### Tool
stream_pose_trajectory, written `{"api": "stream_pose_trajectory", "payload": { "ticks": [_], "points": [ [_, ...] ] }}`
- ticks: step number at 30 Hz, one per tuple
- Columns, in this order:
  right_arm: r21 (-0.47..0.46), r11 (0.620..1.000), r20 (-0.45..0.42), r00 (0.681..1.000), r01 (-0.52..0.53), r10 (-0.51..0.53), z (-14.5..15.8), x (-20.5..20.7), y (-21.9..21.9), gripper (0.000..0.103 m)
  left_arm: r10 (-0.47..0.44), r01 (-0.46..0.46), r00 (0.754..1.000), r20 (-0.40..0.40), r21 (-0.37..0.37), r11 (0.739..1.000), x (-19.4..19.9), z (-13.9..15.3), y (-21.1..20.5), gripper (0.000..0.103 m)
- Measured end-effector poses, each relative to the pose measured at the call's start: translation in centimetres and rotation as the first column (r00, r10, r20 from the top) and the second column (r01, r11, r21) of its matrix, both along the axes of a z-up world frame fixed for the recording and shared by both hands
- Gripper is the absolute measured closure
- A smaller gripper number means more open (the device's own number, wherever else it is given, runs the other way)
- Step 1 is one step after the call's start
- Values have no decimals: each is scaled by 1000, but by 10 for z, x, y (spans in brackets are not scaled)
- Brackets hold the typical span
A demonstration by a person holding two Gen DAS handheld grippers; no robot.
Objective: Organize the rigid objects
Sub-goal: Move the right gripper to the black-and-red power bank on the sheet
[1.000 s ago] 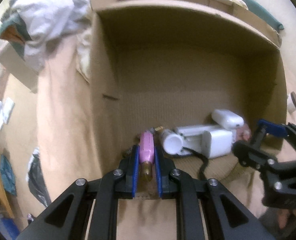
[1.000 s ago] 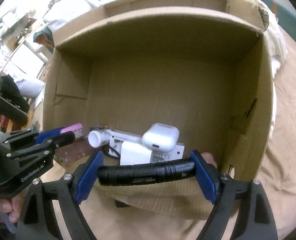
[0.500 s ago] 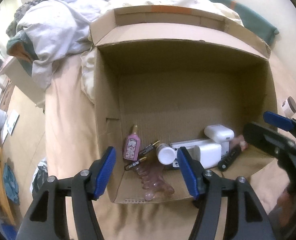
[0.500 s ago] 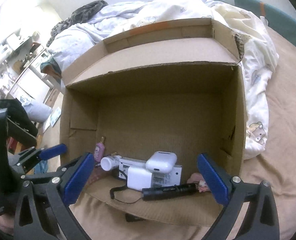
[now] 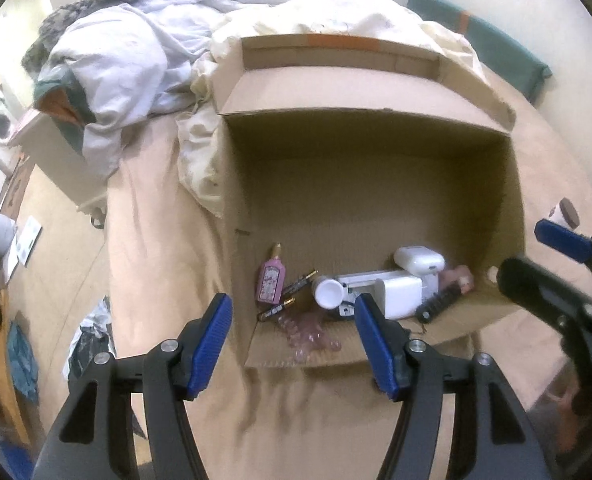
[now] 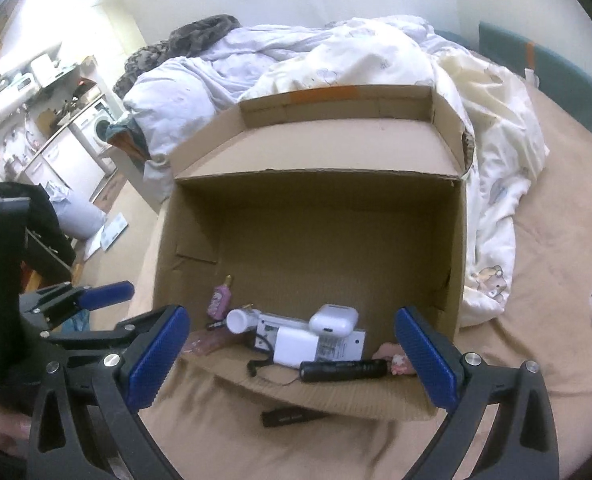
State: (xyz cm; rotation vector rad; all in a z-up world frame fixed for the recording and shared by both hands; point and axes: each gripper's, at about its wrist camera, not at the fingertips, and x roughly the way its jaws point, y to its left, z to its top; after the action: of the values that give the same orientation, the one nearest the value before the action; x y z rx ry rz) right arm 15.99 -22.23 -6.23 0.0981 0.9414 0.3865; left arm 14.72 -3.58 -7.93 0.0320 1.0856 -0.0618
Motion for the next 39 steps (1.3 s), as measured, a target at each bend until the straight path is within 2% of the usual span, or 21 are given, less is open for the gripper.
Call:
{"api": "stream_pose_trajectory", "payload": {
  "ticks": [7,16,22,26,31,35,39],
  "points": [
    [6,1000,-72,997,8,-8,-11,-28,0,0,36,-37,999,-6,-27,999,-35,10,16,43],
    [-12,1000,-151,988,27,-28,-38,-55,-10,0,54,-56,998,-35,-43,998,-60,-9,22,43],
    [-26,999,-238,971,23,-28,-63,-58,-12,0,70,-71,996,-59,-26,997,-57,-31,26,43],
    [-113,992,-266,960,62,-90,-75,-55,-15,0,94,-98,991,-93,-42,994,-51,-42,36,43],
    [-105,990,-307,944,91,-120,-87,-48,-19,0,154,-159,980,-124,-38,987,-45,-51,48,43],
    [-153,987,-358,928,50,-103,-108,-45,-6,0,183,-187,977,-109,-25,982,-47,-46,50,43],
    [-181,983,-403,914,-33,-44,-129,-38,17,1,169,-175,980,-108,-54,983,-47,-42,49,43]
  ]
}}
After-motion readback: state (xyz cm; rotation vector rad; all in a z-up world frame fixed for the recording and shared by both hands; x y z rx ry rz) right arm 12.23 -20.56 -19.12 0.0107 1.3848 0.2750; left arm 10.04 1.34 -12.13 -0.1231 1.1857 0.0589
